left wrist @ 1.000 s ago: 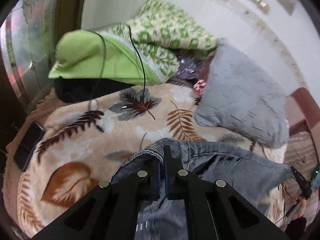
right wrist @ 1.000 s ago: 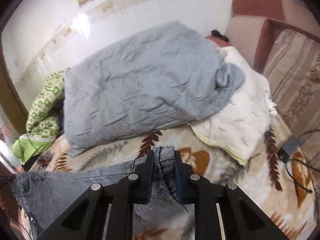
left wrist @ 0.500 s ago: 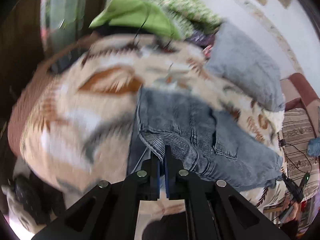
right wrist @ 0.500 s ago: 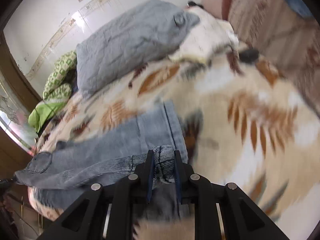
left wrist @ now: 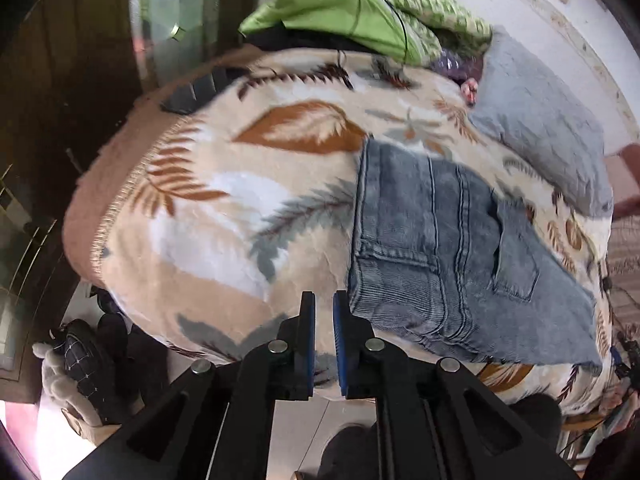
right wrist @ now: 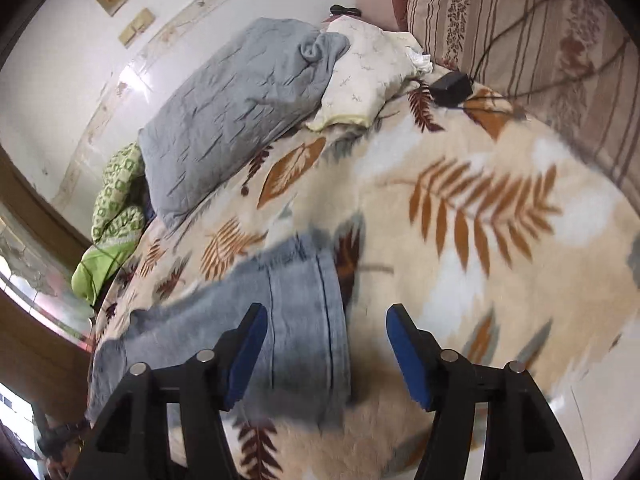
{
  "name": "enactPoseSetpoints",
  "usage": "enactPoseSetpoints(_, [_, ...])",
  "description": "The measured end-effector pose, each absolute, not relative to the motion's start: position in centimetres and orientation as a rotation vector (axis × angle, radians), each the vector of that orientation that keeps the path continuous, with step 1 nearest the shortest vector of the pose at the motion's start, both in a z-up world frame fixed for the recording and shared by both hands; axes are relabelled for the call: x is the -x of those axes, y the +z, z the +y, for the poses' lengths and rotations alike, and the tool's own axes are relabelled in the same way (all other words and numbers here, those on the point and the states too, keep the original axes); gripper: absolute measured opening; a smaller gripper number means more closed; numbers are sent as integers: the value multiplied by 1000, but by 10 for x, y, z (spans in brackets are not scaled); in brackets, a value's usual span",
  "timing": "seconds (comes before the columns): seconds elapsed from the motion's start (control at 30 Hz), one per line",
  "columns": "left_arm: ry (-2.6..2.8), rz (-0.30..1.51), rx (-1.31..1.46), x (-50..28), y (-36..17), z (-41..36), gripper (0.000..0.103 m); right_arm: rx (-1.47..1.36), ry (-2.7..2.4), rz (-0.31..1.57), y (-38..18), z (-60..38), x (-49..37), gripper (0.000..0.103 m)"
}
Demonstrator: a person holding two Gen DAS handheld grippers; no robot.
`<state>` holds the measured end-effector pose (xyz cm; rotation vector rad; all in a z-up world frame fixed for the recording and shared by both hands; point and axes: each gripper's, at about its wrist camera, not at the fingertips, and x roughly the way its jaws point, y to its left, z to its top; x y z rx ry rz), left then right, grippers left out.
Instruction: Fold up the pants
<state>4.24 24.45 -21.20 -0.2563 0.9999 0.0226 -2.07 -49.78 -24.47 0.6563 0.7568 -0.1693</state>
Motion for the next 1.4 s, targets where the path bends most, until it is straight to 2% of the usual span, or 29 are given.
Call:
enactPoseSetpoints(0.2, [-94, 911, 189, -44, -178, 195, 10, -657, -159, 914, -277, -500, -58, 65])
enactPoseSetpoints(0.23, [-131, 910, 176, -49, -177, 178, 10, -661, -154, 931, -283, -500, -67, 61])
enactPoseSetpoints(0.3, [-182, 926, 151, -58, -180, 151, 10, -644, -141, 969, -292, -495, -81, 38])
enactPoseSetpoints(0.33, [-202, 936, 135, -63, -183, 139, 10, -599, -159, 977, -291, -490, -84, 22])
enactPoseSetpoints(0.37, [-218, 942, 111, -68, -188, 125, 10, -544, -179, 965, -285, -485, -85, 16])
enactPoseSetpoints(0.57, [-249, 975, -18, -87, -220, 63, 10, -476, -177, 749, -222, -483, -73, 9])
enactPoseSetpoints(0.63, [-244, 976, -36, -87, -230, 55, 10, -460, -219, 694, -207, -484, -74, 2])
enactPoseSetpoints(0.83, [-205, 1016, -74, -85, -257, 52, 10, -535, -251, 775, -245, -497, -85, 2])
enactPoseSetpoints(0.93, [-206, 1009, -130, -84, -258, 45, 13, -522, -130, 771, -237, -470, -81, 2])
enactPoseSetpoints(1.03, [-194, 1014, -136, -83, -256, 40, 19, -473, 34, 840, -228, -413, -104, 3])
enactPoseSetpoints(1.27, [-312, 976, -90, -63, -239, 22, 20, -416, 390, 988, -232, -273, -163, 3])
enactPoseSetpoints(1.4, [-360, 997, -98, -65, -245, 12, 20, -340, 390, 1080, -254, -214, -194, 3])
